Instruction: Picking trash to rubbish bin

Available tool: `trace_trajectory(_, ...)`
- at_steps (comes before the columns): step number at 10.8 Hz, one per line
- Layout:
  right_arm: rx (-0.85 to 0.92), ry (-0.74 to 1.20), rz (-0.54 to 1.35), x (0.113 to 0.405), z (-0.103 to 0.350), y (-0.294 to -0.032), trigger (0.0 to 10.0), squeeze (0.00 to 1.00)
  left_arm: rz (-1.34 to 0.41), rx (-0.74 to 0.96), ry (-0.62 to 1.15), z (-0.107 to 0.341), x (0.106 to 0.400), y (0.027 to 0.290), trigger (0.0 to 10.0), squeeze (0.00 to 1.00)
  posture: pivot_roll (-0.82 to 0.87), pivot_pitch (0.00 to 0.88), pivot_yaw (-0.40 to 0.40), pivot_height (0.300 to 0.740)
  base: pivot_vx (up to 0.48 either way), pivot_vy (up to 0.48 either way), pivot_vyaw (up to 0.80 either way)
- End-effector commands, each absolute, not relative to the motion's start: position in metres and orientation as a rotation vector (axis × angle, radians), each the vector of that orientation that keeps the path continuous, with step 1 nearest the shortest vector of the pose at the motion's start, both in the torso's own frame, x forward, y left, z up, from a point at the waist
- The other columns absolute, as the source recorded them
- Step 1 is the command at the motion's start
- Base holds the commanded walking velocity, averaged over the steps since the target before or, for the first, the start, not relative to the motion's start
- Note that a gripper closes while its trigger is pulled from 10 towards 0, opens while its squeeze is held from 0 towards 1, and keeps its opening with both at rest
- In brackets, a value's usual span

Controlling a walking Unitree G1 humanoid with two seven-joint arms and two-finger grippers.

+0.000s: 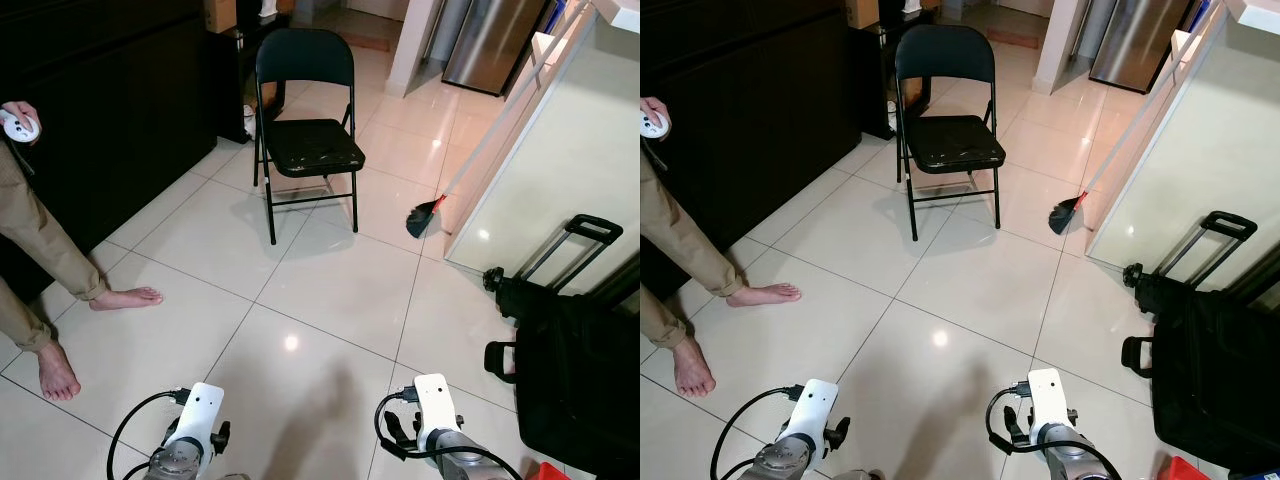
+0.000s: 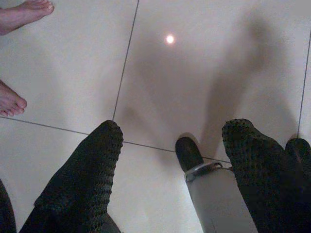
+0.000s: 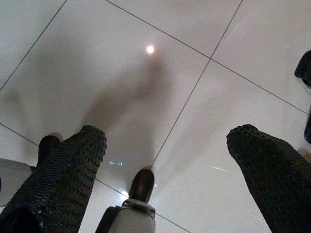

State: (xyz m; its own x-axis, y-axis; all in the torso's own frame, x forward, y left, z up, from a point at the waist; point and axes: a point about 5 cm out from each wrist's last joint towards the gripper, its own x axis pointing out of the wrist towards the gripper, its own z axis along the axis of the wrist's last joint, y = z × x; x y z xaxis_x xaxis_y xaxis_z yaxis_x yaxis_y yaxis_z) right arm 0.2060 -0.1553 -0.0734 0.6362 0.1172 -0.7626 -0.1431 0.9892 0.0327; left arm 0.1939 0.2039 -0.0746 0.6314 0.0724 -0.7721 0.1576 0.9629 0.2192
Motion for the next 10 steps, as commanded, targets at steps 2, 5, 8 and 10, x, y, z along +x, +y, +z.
trace_trajectory(2,-0.005,0.784,0.103,0.224,-0.062,-0.161,10.0,0.0,-0.045,0.282,0.814,-0.065,0.212,0.199,10.0,0.0,0.05,0.0,-0.103,0.74,0.0,0.0,0.0)
trace_trajectory(5,-0.003,0.659,0.131,0.253,-0.04,-0.153,10.0,0.0,-0.035,0.271,0.733,-0.051,0.236,0.191,10.0,0.0,0.04,0.0,-0.112,0.74,0.0,0.0,0.0)
trace_trajectory(8,0.011,0.456,0.134,0.291,-0.005,-0.146,10.0,0.0,-0.068,0.283,0.648,-0.039,0.254,0.177,10.0,0.0,0.04,0.0,-0.119,0.74,0.0,0.0,0.0)
trace_trajectory(10,0.045,0.195,0.116,0.322,0.039,-0.141,10.0,0.0,-0.003,0.257,0.397,0.003,0.295,0.173,10.0,0.0,0.05,0.0,-0.122,0.74,0.0,0.0,0.0)
